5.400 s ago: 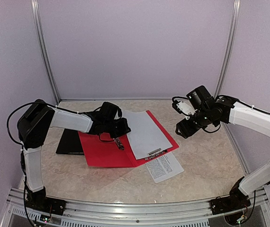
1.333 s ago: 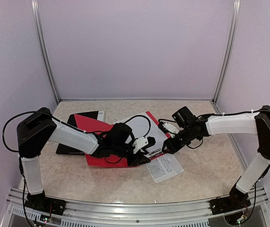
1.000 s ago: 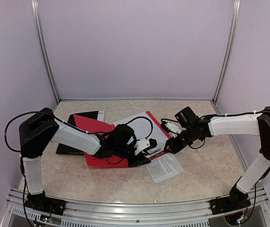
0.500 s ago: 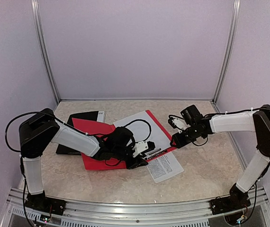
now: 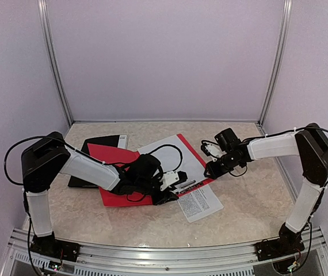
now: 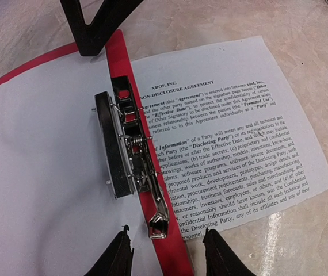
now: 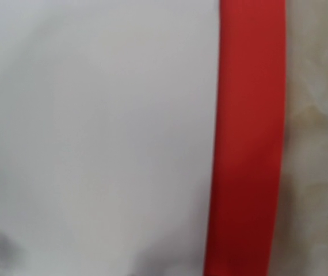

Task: Put the files into the folder
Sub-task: Close the spring clip on the folder with some files.

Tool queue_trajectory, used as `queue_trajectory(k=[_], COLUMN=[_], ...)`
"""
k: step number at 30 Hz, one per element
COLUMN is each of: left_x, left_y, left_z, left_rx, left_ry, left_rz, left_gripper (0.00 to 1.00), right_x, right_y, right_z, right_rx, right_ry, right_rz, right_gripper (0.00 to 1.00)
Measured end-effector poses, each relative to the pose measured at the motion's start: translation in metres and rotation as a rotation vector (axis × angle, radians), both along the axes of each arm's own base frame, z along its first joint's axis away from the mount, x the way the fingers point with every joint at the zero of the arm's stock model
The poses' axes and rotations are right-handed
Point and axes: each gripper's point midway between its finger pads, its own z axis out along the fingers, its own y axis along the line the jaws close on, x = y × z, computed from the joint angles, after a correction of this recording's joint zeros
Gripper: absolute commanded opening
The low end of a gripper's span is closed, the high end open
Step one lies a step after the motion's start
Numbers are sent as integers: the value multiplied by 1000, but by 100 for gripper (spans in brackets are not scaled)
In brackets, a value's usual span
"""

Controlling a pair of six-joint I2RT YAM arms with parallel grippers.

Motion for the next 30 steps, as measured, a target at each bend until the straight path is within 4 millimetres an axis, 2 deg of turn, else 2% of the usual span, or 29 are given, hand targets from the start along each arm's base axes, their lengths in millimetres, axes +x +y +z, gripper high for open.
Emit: queue_trajectory(k=[12,23,30], left_x=[2,2,1], left_y=[0,0,2], left_z=[9,8,5], left_rx=[-10,-7,5], left_ry=[-20,-20,-11], left_rz=[5,3,3], left_gripper=[41,45,37], right_x=[5,11,11], right_y=[-2,-3,-3], right_z=[-15,-15,-15], right_rx=[-27,-19,-19], right_ry=[9,-4,-4], right_rz=[-12,-21,-21], right_gripper=[30,30,30])
